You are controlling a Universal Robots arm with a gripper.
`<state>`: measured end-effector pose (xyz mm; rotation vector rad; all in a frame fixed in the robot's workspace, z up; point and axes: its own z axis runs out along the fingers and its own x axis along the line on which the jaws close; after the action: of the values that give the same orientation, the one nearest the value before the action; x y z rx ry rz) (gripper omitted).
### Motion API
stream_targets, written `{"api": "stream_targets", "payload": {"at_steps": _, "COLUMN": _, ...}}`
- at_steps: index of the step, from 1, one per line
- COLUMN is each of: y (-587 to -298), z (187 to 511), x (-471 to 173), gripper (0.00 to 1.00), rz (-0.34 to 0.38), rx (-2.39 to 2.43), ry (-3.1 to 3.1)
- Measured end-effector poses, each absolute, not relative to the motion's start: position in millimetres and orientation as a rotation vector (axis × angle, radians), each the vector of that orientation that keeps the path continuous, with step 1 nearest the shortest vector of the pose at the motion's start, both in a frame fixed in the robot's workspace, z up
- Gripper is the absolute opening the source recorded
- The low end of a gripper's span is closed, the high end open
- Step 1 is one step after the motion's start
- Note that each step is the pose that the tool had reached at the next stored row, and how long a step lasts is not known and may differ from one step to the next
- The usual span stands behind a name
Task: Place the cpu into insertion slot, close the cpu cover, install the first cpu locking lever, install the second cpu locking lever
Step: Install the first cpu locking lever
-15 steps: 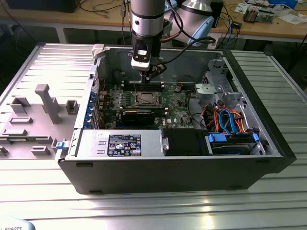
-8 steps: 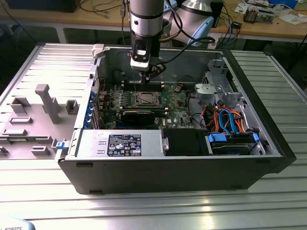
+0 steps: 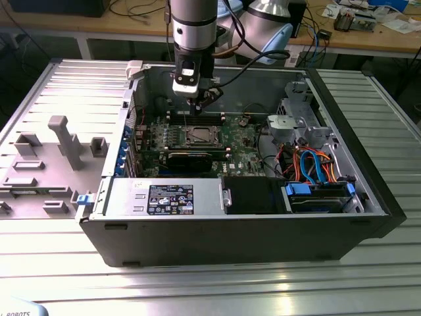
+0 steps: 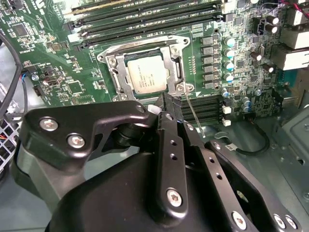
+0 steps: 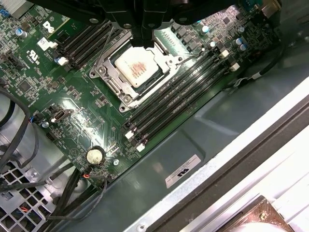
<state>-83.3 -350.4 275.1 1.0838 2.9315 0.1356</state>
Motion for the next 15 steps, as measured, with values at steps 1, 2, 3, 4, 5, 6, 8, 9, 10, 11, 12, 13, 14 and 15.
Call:
{"api": "stream_targets", "payload": {"at_steps": 1, "y": -350.5, "z": 275.1, "x": -83.3, "gripper": 0.11, "rz": 0.136, "rx": 1.082, "ry": 2.932}}
{"api": "stream_targets", "payload": {"at_steps": 2, "y": -350.5, "z": 275.2, "x": -83.4, "gripper": 0.11, "rz": 0.136, "rx": 1.079, "ry": 2.933}}
{"api": "stream_targets", "payload": {"at_steps": 3, "y": -350.4, "z": 275.1, "x": -83.5, "gripper": 0.11, "rz": 0.136, "rx": 1.073, "ry": 2.936}}
{"api": "stream_targets", "payload": {"at_steps": 4, "y": -350.4, "z": 275.2, "x": -83.5, "gripper": 0.11, "rz": 0.136, "rx": 1.059, "ry": 2.941}}
{"api": "stream_targets", "payload": {"at_steps": 5, "y": -350.4, "z": 275.1, "x": -83.5, "gripper": 0.11, "rz": 0.136, "rx": 1.050, "ry": 2.944}}
{"api": "stream_targets", "payload": {"at_steps": 6, "y": -350.5, "z": 275.1, "x": -83.4, "gripper": 0.11, "rz": 0.136, "rx": 1.039, "ry": 2.949}}
{"api": "stream_targets", "payload": {"at_steps": 8, "y": -350.5, "z": 275.1, "x": -83.5, "gripper": 0.11, "rz": 0.136, "rx": 1.003, "ry": 2.962}}
{"api": "stream_targets", "payload": {"at_steps": 9, "y": -350.5, "z": 275.1, "x": -83.5, "gripper": 0.11, "rz": 0.136, "rx": 0.988, "ry": 2.968}}
{"api": "stream_targets", "payload": {"at_steps": 10, "y": -350.5, "z": 275.1, "x": -83.5, "gripper": 0.11, "rz": 0.136, "rx": 0.965, "ry": 2.976}}
{"api": "stream_targets", "payload": {"at_steps": 11, "y": -350.5, "z": 275.1, "x": -83.4, "gripper": 0.11, "rz": 0.137, "rx": 0.937, "ry": 2.986}}
{"api": "stream_targets", "payload": {"at_steps": 12, "y": -350.5, "z": 275.1, "x": -83.4, "gripper": 0.11, "rz": 0.137, "rx": 0.905, "ry": 2.997}}
{"api": "stream_targets", "payload": {"at_steps": 13, "y": -350.5, "z": 275.1, "x": -83.4, "gripper": 0.11, "rz": 0.137, "rx": 0.878, "ry": 3.006}}
{"api": "stream_targets", "payload": {"at_steps": 14, "y": -350.5, "z": 275.1, "x": -83.5, "gripper": 0.11, "rz": 0.137, "rx": 0.840, "ry": 3.018}}
{"api": "stream_targets", "payload": {"at_steps": 15, "y": -350.5, "z": 275.1, "x": -83.5, "gripper": 0.11, "rz": 0.137, "rx": 0.800, "ry": 3.030}}
